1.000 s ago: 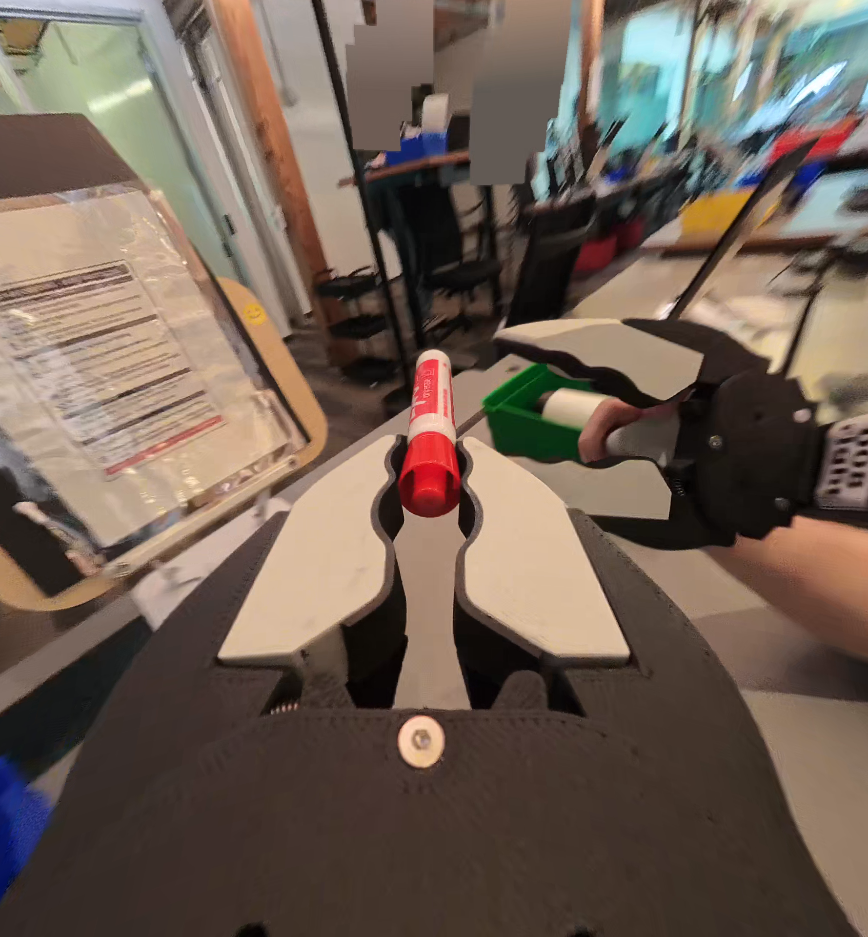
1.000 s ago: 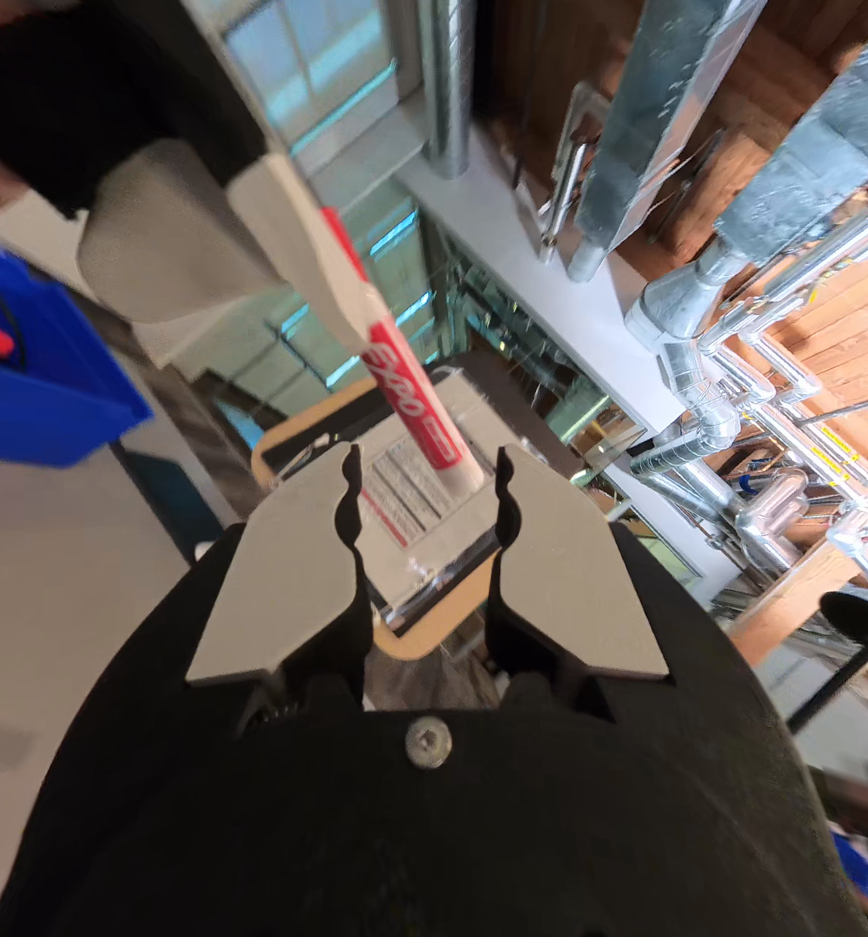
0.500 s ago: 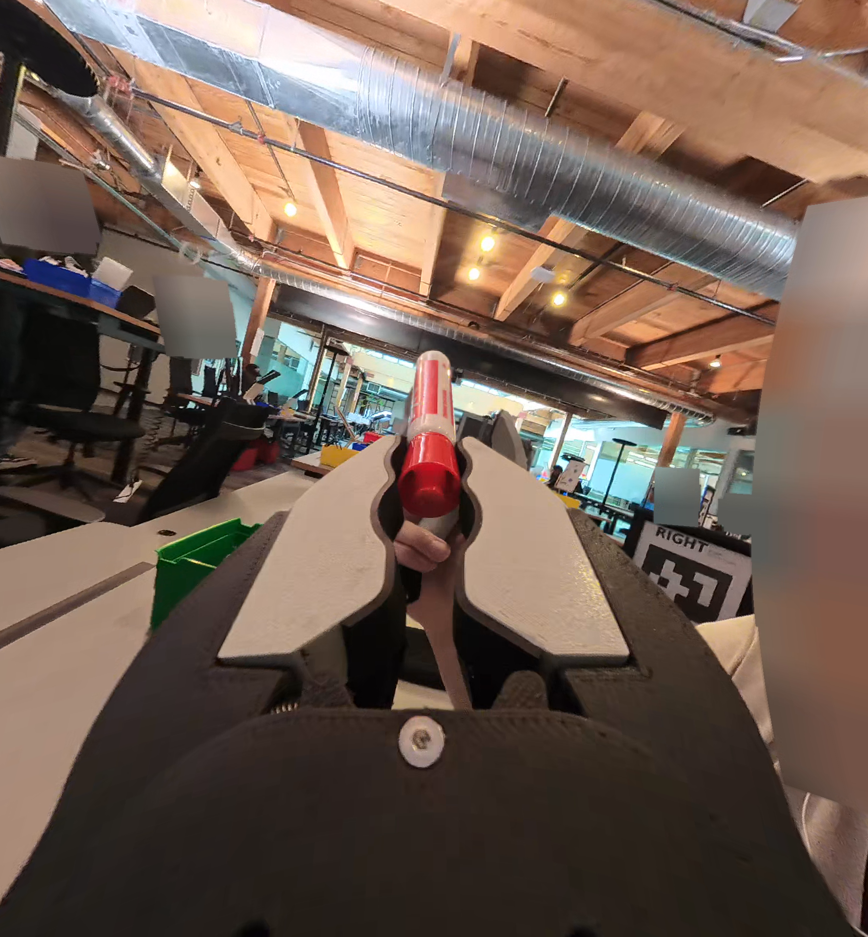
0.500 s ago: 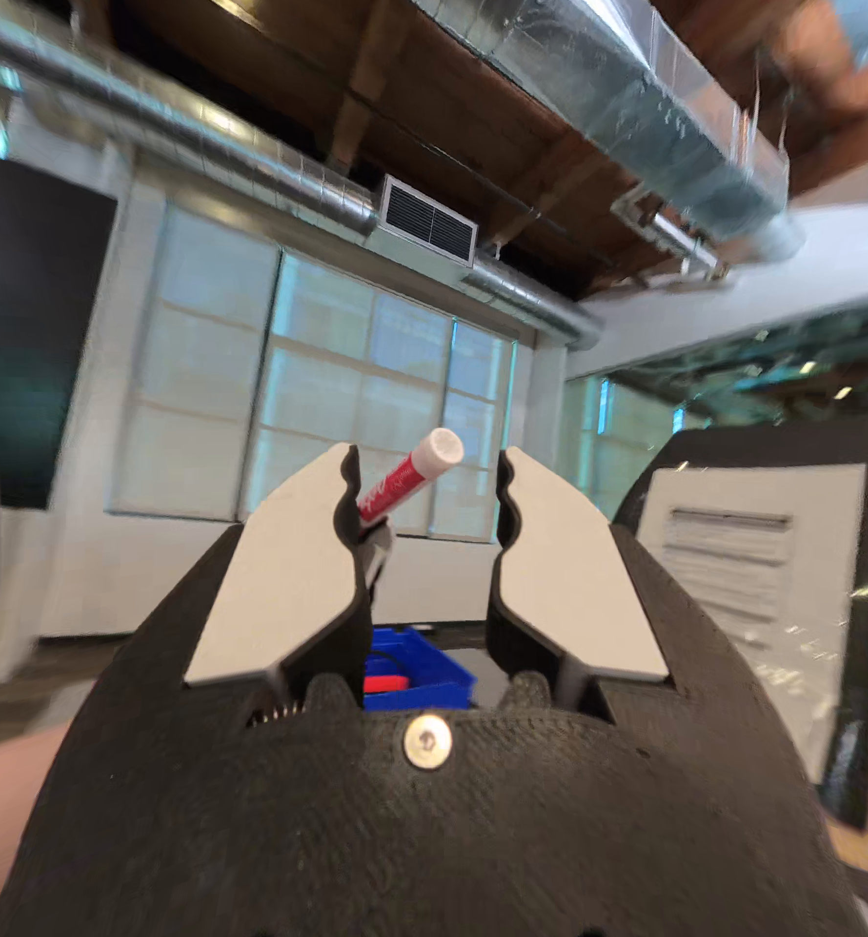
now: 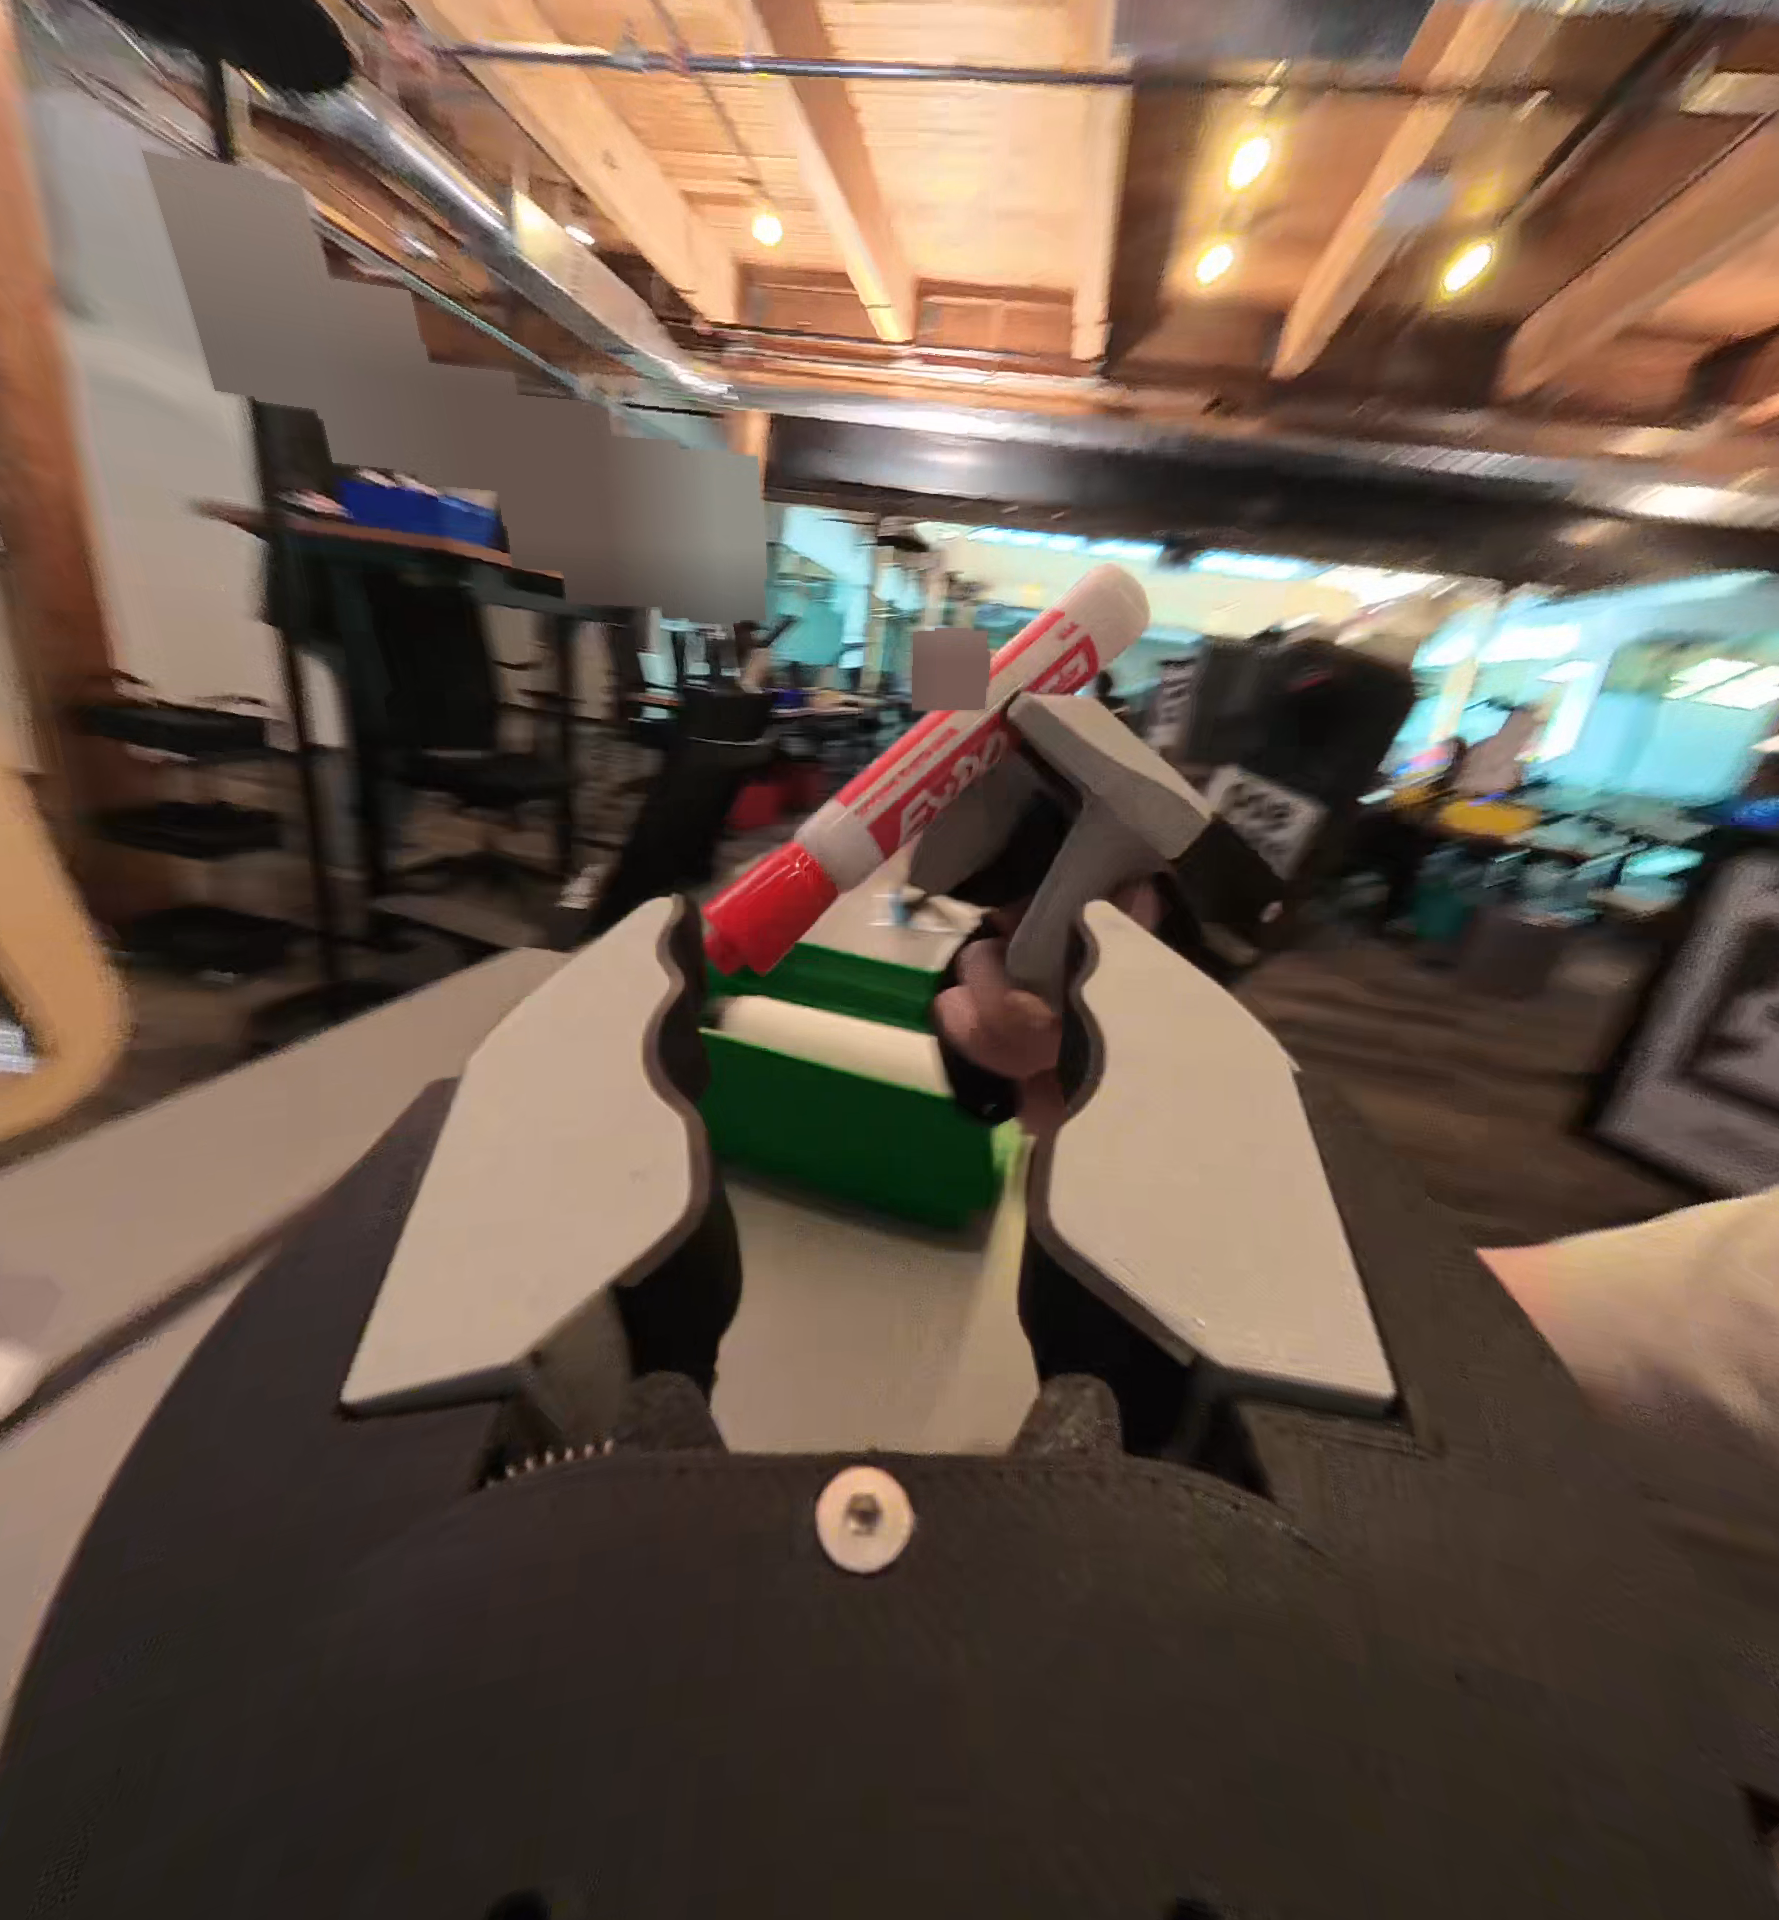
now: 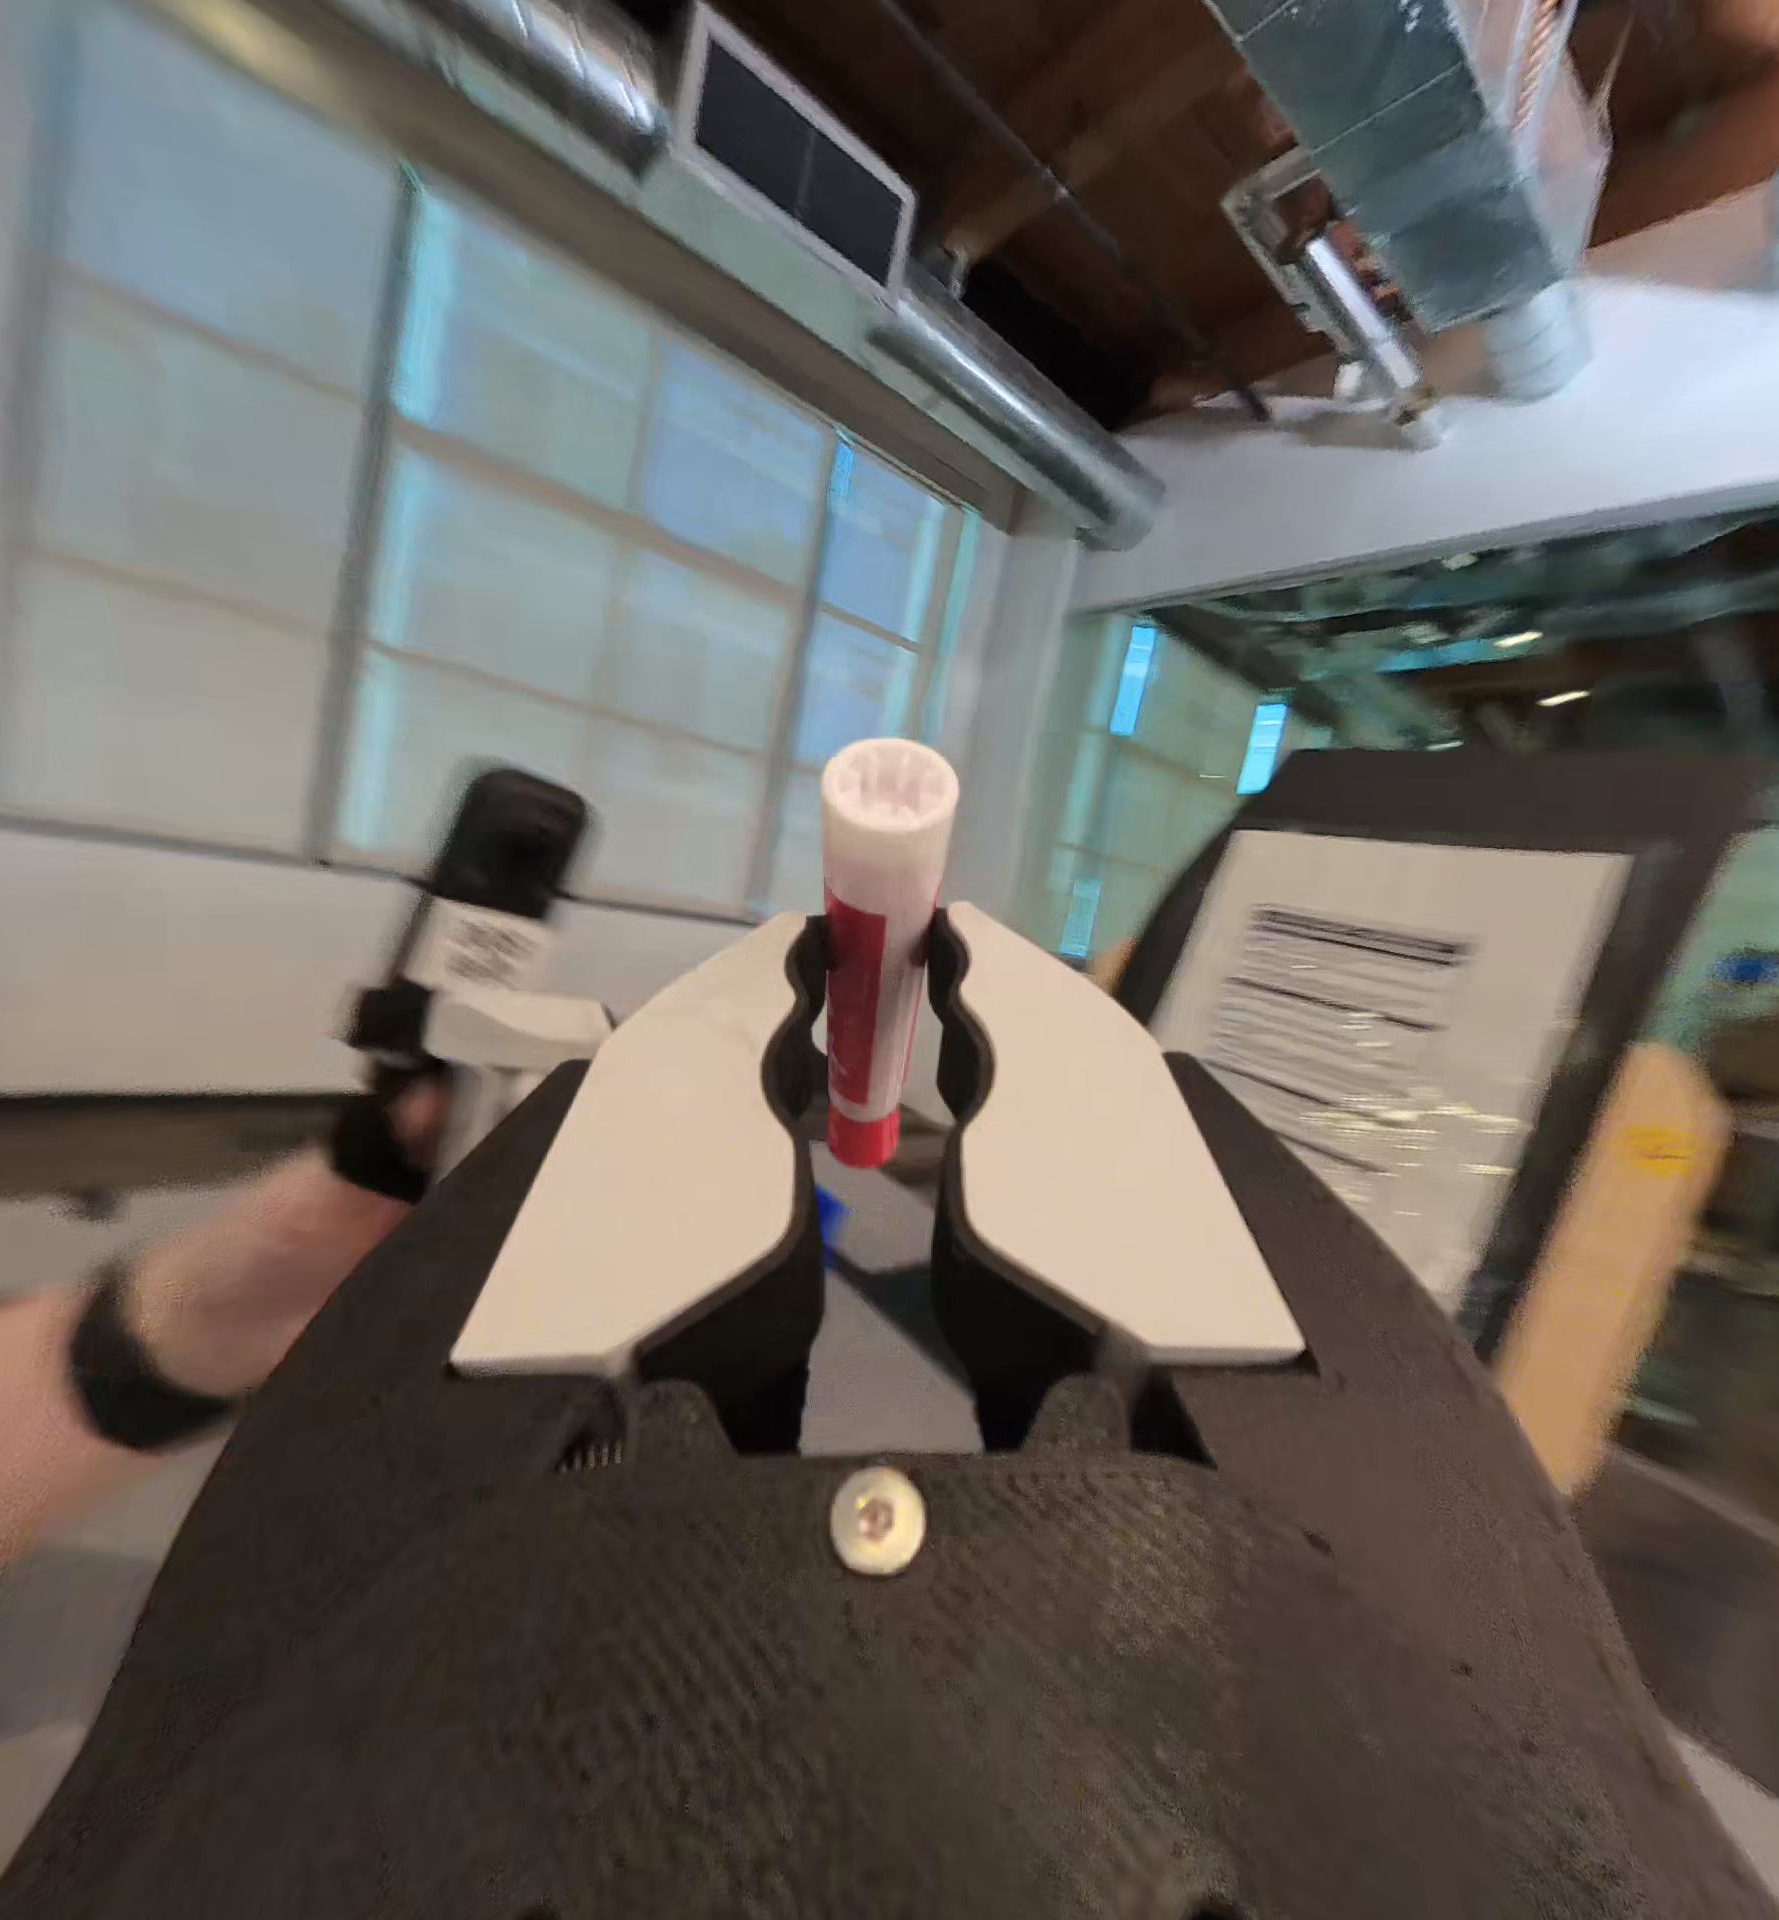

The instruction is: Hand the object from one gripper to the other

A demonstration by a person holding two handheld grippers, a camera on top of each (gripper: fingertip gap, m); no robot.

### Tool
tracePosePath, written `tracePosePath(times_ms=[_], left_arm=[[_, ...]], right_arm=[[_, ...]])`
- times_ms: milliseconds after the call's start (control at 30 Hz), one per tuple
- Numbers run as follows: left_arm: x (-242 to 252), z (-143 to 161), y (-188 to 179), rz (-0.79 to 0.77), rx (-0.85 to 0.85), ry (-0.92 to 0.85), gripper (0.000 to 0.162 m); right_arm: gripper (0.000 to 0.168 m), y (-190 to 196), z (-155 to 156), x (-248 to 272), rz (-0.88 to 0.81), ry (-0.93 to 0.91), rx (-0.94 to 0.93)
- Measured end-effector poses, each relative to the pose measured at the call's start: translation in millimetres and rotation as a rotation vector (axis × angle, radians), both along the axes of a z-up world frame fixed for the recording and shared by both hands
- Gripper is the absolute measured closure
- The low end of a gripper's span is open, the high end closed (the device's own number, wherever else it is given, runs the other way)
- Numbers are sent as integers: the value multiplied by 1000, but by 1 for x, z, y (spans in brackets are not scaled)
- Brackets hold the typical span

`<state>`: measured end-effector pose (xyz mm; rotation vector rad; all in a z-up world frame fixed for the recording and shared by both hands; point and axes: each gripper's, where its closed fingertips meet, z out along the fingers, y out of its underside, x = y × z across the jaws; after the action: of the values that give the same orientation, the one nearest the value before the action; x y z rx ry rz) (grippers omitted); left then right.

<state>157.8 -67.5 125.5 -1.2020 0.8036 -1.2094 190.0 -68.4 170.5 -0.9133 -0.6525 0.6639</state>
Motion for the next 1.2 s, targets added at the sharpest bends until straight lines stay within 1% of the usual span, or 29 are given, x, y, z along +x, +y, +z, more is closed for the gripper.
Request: tracePosePath(times_ms=[67,100,133,167,233,300,367,400,433,533,567,600,667,800,867,967,1033,1100,1133,1200], left_arm=[[-14,10,4,183,146,57,103],[-19,15,3,258,220,93,111],[-22,18,-1,322,288,138,115],[-22,20,-5,381,353,184,115],[-23,24,-11,516,471,264,116],[-17,26,-22,594,568,306,124],[-9,26,-31,635,608,337,132],[-7,24,-31,662,607,358,131],[-4,21,-30,677,595,385,127],[-1,9,-24,682,509,456,111],[0,5,-22,672,477,473,108],[-2,6,-20,673,458,466,109],[-5,6,-18,677,449,464,124],[-8,-4,-9,699,409,534,127],[-6,-8,-8,694,412,554,142],[-6,-8,-7,672,419,564,142],[-15,-1,-3,676,399,528,142],[-30,9,2,658,353,460,142],[-37,16,3,614,301,395,142],[-47,32,-5,433,181,202,142]], right_arm=[[148,5,-3,2,-183,-123,102],[148,6,-4,2,-261,-186,154],[147,8,-6,1,-334,-246,201],[145,9,-7,0,-397,-296,238],[148,11,-11,-2,-507,-380,317],[148,14,-15,-5,-613,-457,389],[148,14,-20,-12,-677,-527,453],[148,13,-22,-16,-703,-551,486],[147,11,-24,-20,-724,-575,518],[149,7,-30,-32,-769,-638,592],[148,6,-32,-36,-775,-650,608],[149,5,-33,-38,-780,-657,624],[148,3,-34,-41,-801,-668,655],[148,4,-39,-45,-843,-710,711],[148,6,-41,-46,-873,-726,732],[148,7,-41,-46,-864,-705,747],[146,4,-38,-45,-801,-658,718],[141,-1,-28,-37,-743,-574,680],[138,-5,-23,-33,-700,-525,663],[137,-16,-13,-26,-547,-400,608]])
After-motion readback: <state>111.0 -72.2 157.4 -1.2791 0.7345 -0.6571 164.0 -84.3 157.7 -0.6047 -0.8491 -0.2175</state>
